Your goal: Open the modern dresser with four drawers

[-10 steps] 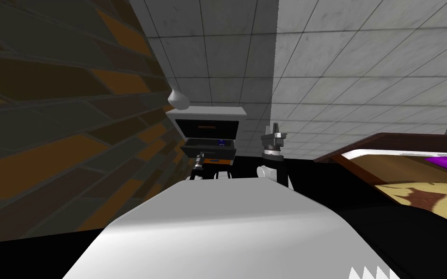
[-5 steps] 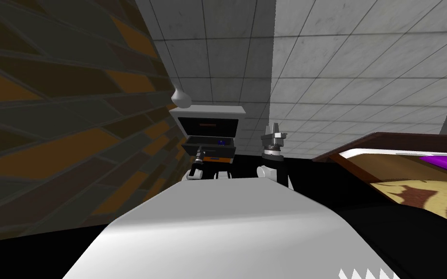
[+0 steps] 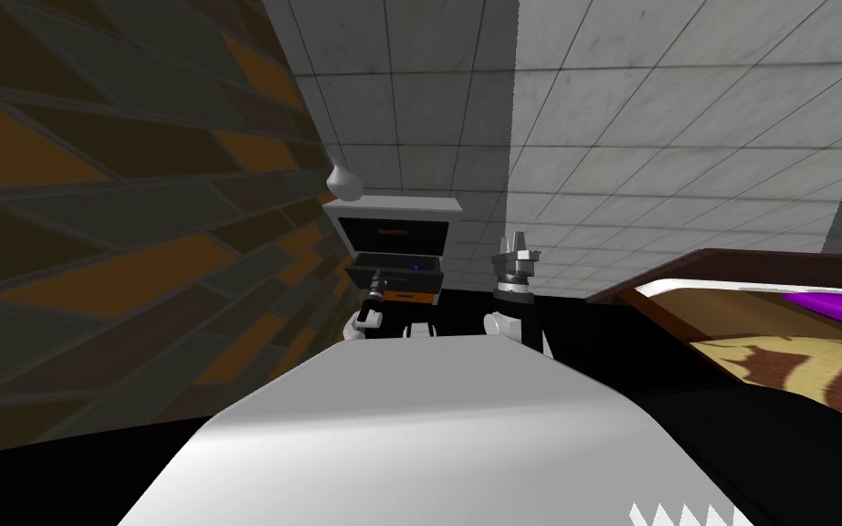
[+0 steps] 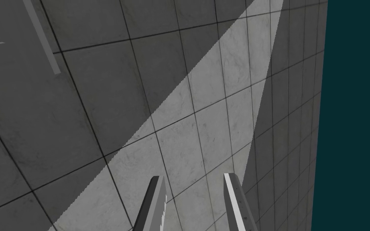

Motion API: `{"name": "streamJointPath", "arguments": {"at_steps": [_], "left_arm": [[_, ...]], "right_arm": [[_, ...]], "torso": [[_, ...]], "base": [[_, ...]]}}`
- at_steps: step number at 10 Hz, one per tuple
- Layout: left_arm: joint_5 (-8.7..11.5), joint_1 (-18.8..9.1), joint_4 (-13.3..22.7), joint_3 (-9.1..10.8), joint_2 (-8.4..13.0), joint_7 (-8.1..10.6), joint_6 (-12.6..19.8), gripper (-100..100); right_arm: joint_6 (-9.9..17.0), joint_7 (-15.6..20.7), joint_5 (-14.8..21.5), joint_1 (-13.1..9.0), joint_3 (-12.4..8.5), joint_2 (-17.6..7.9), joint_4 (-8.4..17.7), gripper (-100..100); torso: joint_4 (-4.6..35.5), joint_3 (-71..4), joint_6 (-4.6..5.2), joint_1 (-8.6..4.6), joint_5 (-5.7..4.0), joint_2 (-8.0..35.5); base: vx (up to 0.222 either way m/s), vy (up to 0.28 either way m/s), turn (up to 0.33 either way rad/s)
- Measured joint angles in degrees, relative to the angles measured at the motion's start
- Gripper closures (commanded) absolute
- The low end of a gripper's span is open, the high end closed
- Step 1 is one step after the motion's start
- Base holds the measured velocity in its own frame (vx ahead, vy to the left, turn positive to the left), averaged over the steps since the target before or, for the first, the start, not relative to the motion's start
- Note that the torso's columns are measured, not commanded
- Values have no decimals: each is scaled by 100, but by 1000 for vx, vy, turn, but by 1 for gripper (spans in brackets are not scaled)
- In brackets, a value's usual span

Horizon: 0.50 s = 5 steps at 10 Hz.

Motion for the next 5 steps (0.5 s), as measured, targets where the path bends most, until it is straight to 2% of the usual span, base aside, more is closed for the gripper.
{"name": "streamJointPath", "arguments": {"at_steps": [5], "left_arm": [[-1,23,23,-1,2,-2,18,0]], "right_arm": [[0,0,0,0,0,0,0,0]], "torso": [[-18,-9,-1,13,9,-15]], "base": [[0,0,0]]}}
